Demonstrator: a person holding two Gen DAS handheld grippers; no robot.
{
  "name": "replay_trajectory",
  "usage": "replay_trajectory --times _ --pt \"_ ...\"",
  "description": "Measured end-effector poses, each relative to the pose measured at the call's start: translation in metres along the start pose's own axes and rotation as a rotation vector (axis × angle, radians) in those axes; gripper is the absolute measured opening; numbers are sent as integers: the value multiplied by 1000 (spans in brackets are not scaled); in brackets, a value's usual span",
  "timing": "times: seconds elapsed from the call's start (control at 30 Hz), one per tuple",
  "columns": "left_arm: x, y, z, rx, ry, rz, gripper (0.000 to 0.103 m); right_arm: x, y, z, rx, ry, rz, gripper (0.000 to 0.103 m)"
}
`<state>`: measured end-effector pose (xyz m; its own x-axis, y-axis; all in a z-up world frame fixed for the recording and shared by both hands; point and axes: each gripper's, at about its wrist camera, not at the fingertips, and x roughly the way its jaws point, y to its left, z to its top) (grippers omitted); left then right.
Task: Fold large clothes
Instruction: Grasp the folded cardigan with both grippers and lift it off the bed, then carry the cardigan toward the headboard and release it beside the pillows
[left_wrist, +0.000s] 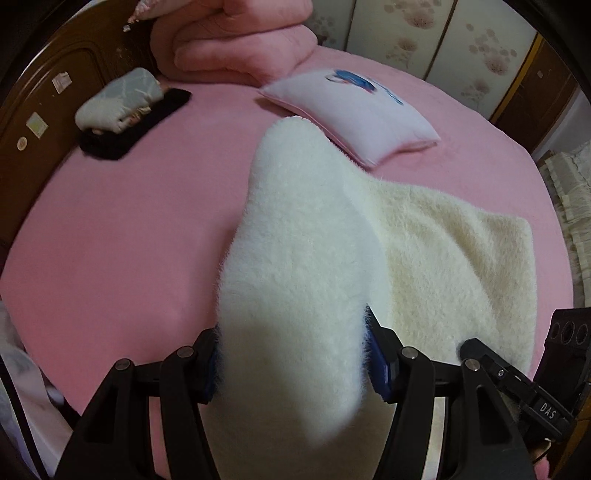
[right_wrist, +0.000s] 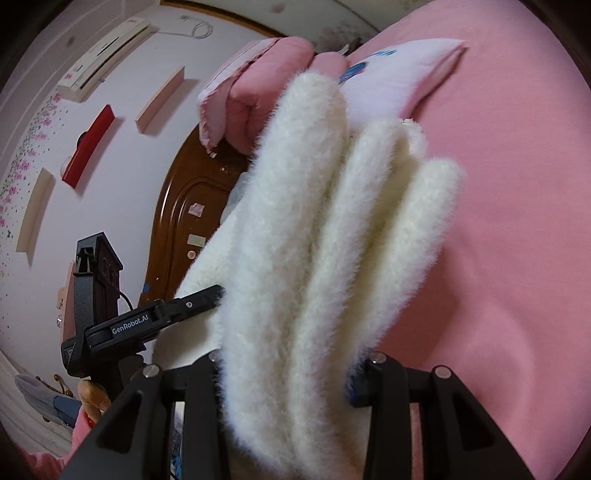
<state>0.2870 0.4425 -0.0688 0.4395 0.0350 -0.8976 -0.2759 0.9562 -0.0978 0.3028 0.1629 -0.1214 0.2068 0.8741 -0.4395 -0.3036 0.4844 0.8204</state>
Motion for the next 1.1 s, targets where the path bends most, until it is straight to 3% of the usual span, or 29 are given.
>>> replay_trajectory --times 0.1,0.2,0.3,0.33,0.37,0.43,0.57,0.67,0.8,0.93,1.1 --pt "35 49 18 0 -65 -6 61 51 5 4 -31 -8 19 36" --pt "98 90 9 -13 -120 -25 61 100 -15 -4 -103 -32 -9 36" --pt "189 106 -10 -60 -11 53 65 158 -58 -26 -116 -22 -123 39" --pt "198 99 -13 -63 -43 52 68 172 -74 -34 -136 -13 -207 43" --pt "198 101 -18 -64 -104 27 70 172 -88 -39 -145 -39 -192 44" --pt "196 102 -22 -86 -125 21 70 168 -106 -36 -98 -26 -124 48" --pt "192 105 -23 -67 -117 10 74 179 -92 -27 -192 -5 -165 57" --pt "192 108 -30 -163 -99 10 88 186 -91 -25 -166 -8 -174 61" --pt "191 124 -54 -339 -125 -28 93 168 -101 -34 -131 17 -190 65" --pt "175 114 -76 -343 -182 53 94 142 -114 -49 -111 41 -186 74" --pt "149 83 -95 -355 -165 236 94 82 -130 -72 -39 5 -210 80"
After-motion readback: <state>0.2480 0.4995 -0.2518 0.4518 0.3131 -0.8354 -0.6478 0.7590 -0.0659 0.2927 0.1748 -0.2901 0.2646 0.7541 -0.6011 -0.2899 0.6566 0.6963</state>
